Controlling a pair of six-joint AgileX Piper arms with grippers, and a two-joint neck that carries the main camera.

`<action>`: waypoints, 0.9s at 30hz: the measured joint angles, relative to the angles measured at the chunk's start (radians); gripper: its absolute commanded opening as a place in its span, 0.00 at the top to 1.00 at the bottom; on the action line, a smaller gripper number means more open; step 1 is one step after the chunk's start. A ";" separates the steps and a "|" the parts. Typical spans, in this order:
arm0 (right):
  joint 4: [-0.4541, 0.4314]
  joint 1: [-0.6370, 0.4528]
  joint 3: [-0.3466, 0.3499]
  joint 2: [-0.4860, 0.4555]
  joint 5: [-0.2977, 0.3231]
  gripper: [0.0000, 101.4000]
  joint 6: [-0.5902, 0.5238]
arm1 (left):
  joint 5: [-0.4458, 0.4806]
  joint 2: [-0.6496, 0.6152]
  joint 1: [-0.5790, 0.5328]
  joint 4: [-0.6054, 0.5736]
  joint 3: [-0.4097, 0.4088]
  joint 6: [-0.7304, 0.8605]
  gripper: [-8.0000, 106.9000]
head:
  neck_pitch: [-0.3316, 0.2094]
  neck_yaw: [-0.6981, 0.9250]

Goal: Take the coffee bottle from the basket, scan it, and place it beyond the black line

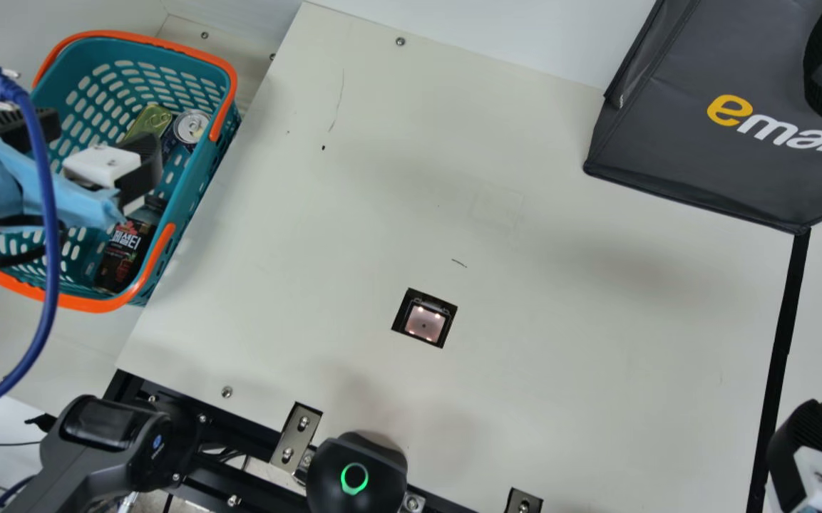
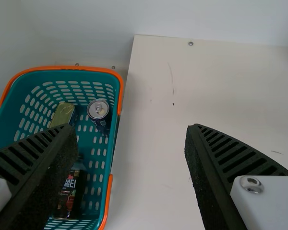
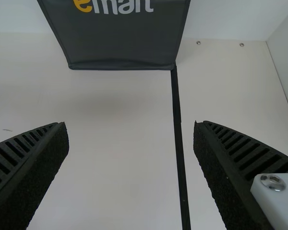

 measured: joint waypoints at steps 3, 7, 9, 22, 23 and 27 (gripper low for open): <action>0.000 0.000 0.000 0.000 0.000 0.10 0.000 | -0.012 0.009 0.049 -0.019 0.009 0.029 0.15 | 0.000 0.000; 0.000 0.000 0.000 0.000 0.000 0.10 0.000 | -0.028 0.022 0.125 -0.050 0.023 0.073 0.15 | 0.000 0.000; 0.000 0.000 0.000 0.000 0.000 0.10 0.000 | -0.037 0.030 0.166 -0.070 0.026 0.101 0.15 | 0.000 0.000; 0.000 0.000 0.000 0.000 0.000 0.10 0.000 | -0.080 0.105 0.433 -0.235 0.056 0.331 0.15 | 0.000 0.000; 0.000 0.000 0.000 0.000 0.000 0.10 0.000 | -0.086 0.113 0.455 -0.250 0.059 0.354 0.15 | 0.002 0.000; 0.000 0.000 0.000 0.000 0.000 0.10 0.000 | -0.106 0.138 0.529 -0.304 0.074 0.441 0.15 | 0.000 0.000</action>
